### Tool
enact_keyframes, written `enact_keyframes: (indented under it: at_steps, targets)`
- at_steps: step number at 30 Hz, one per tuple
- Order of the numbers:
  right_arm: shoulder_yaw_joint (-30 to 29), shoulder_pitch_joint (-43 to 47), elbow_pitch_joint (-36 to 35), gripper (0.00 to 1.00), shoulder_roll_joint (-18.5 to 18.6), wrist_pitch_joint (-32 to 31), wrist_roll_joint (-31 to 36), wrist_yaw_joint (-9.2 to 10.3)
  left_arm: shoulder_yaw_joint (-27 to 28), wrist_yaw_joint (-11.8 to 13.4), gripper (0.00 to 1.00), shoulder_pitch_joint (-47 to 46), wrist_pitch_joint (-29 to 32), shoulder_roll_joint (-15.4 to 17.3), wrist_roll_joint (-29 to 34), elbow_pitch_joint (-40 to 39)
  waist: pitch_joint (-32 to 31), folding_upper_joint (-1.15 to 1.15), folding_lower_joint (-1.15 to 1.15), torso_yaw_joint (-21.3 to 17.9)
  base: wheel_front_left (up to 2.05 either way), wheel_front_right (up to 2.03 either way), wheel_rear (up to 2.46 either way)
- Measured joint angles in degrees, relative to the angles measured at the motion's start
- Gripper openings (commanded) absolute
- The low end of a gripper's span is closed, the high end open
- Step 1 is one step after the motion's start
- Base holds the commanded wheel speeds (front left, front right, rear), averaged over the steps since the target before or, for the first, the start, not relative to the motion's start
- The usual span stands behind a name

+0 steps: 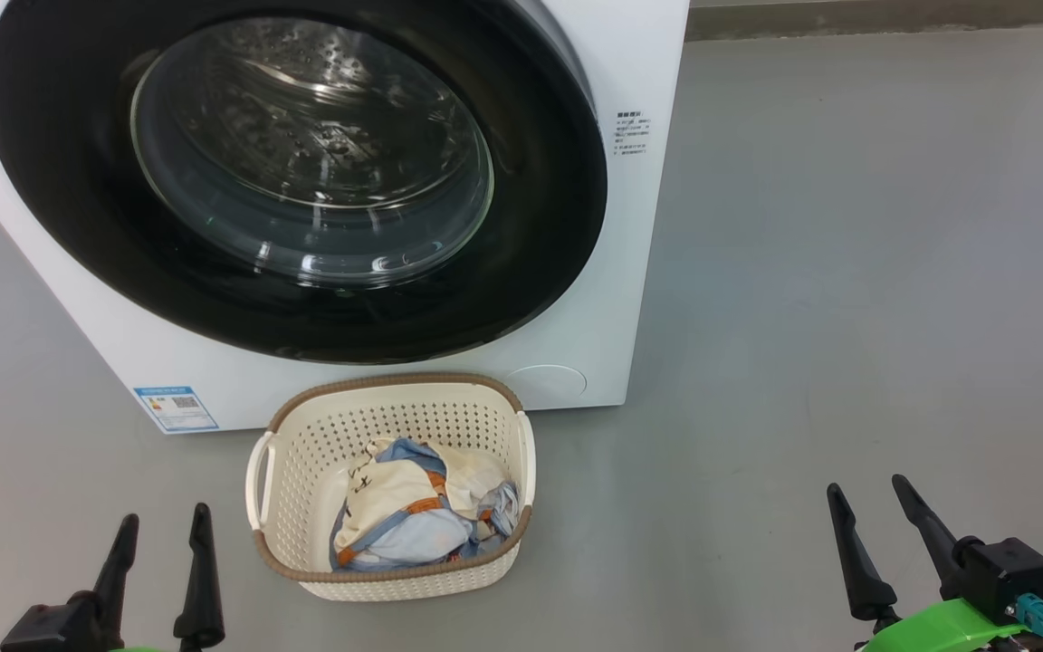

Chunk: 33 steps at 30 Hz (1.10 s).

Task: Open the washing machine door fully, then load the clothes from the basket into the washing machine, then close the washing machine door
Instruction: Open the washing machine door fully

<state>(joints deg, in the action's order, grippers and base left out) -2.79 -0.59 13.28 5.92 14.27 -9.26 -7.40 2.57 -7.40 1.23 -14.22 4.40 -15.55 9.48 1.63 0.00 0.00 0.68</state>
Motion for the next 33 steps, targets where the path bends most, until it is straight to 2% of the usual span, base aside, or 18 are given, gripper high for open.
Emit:
enact_keyframes:
  at_steps: [9,10,11,22,25,29,33]
  targets:
    - [-1.0,0.0,-0.6,1.00,-0.3,0.0,0.0,0.00,0.0,0.0,1.00,0.0,0.0,0.0,0.0,0.1,-0.2,0.00,0.00,-0.1,0.00,0.00,0.00]
    - [-1.1,0.0,-0.6,0.71,-0.3,0.0,0.0,0.00,0.0,0.0,1.00,0.0,0.0,0.0,-0.1,0.1,-0.3,0.00,0.00,-0.1,0.00,0.00,0.00]
    - [-1.2,0.0,-0.7,0.00,-0.3,0.0,0.0,0.00,0.0,0.0,1.00,0.0,0.0,0.0,-0.2,0.1,-0.3,0.00,0.00,-0.1,0.00,0.00,0.00]
    - [-1.4,0.0,-1.2,0.00,-0.3,0.0,-0.1,0.00,0.1,0.0,1.00,0.0,0.0,0.0,-0.4,0.1,-0.4,0.00,0.00,-0.2,0.00,0.00,0.00]
    - [-1.9,0.0,-1.4,0.00,-0.7,0.0,-3.1,0.00,0.1,0.0,1.00,0.0,0.0,0.0,-0.4,0.1,-0.4,0.00,0.00,-0.3,0.00,0.00,0.00]
    - [-4.2,0.0,-1.5,0.00,-2.0,0.0,-12.2,0.00,0.2,0.0,1.00,0.0,0.0,0.0,-0.5,0.1,-0.4,0.00,0.00,-0.3,0.00,0.00,0.00]
    - [-7.0,-0.1,-1.5,0.00,-2.8,0.0,-26.6,0.00,0.2,0.0,1.00,0.1,0.0,-0.1,-0.5,0.1,-0.5,0.00,0.00,-0.3,0.00,0.00,0.00]
